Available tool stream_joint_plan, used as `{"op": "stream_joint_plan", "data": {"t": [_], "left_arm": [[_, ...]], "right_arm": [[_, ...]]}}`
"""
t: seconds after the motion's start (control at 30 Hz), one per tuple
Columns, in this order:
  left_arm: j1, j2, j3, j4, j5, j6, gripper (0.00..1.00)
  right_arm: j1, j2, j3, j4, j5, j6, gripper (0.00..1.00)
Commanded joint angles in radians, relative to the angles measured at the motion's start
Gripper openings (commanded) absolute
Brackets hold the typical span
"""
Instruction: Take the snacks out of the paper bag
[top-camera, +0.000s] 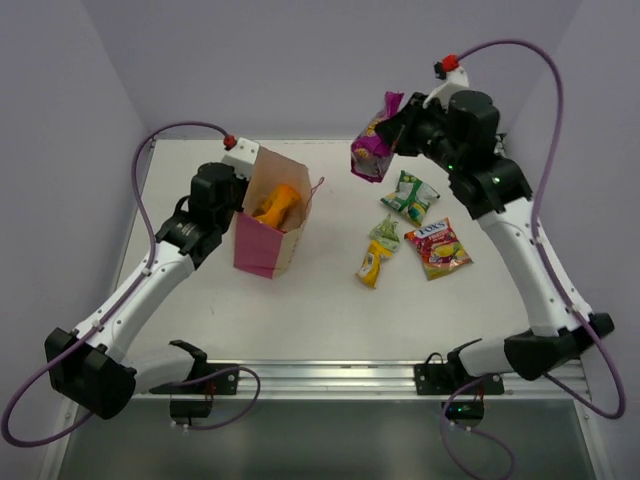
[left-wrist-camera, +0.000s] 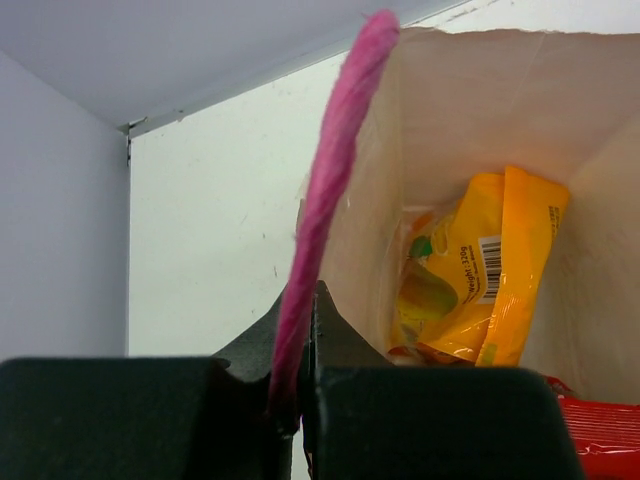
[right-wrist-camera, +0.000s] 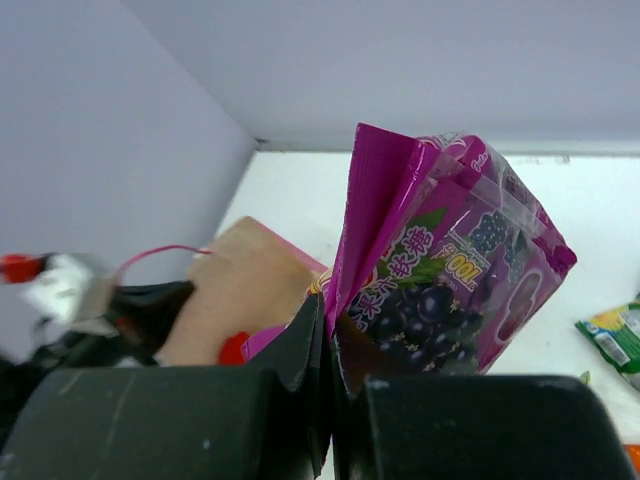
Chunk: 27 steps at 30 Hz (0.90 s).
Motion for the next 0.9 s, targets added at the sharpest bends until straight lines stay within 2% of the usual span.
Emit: {"op": "stream_joint_plan", "data": {"t": [0.0,0.13,0.27,0.3,0.33,0.37,0.43,0.47,0.53,0.7,0.8,0.87], "left_arm": [[0.012,-0.075,0.087,0.088,0.022,0.07,0.0],[0.014,-0.107,0.063,0.082,0.111,0.085,0.0],[0.012,-0.127,0.044,0.056,0.151,0.085,0.0],[0.012,-0.129,0.04,0.053,0.168,0.086,0.0],[0.012,-0.132,0.037,0.053,0.177,0.091,0.0],[0.012,-0.135,0.027,0.053,0.191,0.093,0.0],[0.012,-0.133,0.023,0.054,0.209,0.097,0.0],[0.012,-0.133,0.02,0.056,0.228,0.097,0.0],[0.012,-0.129,0.023,0.058,0.252,0.093,0.0],[0.011,-0.11,0.033,0.062,0.326,0.057,0.0],[0.004,-0.096,0.04,0.062,0.343,0.039,0.0],[-0.005,-0.093,0.043,0.067,0.338,0.03,0.0]], "right_arm": [[-0.014,0.147,-0.088,0.195,0.003,0.024,0.0],[-0.015,0.34,-0.133,0.352,0.001,0.046,0.0],[-0.015,0.457,-0.188,0.42,0.001,0.083,0.0],[-0.015,0.472,-0.192,0.423,0.003,0.092,0.03],[-0.015,0.483,-0.194,0.404,0.001,0.096,0.11],[-0.015,0.5,-0.174,0.372,0.004,0.094,0.31],[-0.014,0.494,-0.15,0.279,0.009,0.076,0.54],[-0.014,0.466,-0.121,0.233,0.02,0.071,0.69],[-0.008,0.414,-0.099,0.136,0.027,0.071,0.8],[0.064,0.238,0.021,-0.008,0.092,0.105,0.82],[0.152,0.205,0.084,-0.051,0.185,0.151,0.82],[0.207,0.193,0.085,-0.042,0.184,0.189,0.8]]}}
